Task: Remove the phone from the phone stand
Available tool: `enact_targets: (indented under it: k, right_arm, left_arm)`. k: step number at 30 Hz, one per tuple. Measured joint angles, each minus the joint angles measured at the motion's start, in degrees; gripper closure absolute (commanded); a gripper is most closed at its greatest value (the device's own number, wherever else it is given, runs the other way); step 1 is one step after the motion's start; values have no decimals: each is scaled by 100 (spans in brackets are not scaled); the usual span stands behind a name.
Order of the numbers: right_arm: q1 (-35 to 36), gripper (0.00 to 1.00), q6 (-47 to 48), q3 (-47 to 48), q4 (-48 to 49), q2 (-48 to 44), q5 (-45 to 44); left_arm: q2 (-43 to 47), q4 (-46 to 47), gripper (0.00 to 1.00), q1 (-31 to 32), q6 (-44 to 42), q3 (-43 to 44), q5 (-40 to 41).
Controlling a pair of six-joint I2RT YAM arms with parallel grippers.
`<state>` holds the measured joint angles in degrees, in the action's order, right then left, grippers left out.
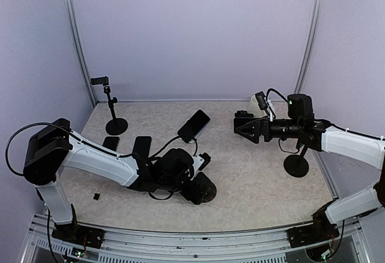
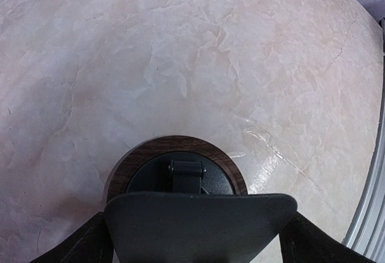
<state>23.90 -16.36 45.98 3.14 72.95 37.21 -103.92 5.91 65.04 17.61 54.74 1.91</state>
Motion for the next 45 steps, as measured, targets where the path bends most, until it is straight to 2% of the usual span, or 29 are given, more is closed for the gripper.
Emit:
enact_targets:
  k: [10,20,29,38,45]
  right_arm:
    - [0,0,2,0,4,9,-4]
    - [0,0,2,0,26,96,-2]
    - [0,0,15,-9,24,114,-4]
    - [0,0,20,-17,26,116,-9]
    - [0,0,20,-20,44,153,-9]
  left_arm:
    - [-70,-35,29,0,0,103,160]
    - [33,-177,38,-186,-4,103,308]
    - [555,-341,44,-920,-11,103,457]
    - [955,-529,46,-2044,-9,127,938]
    - [949,-658,47,-2881,46,472,1121]
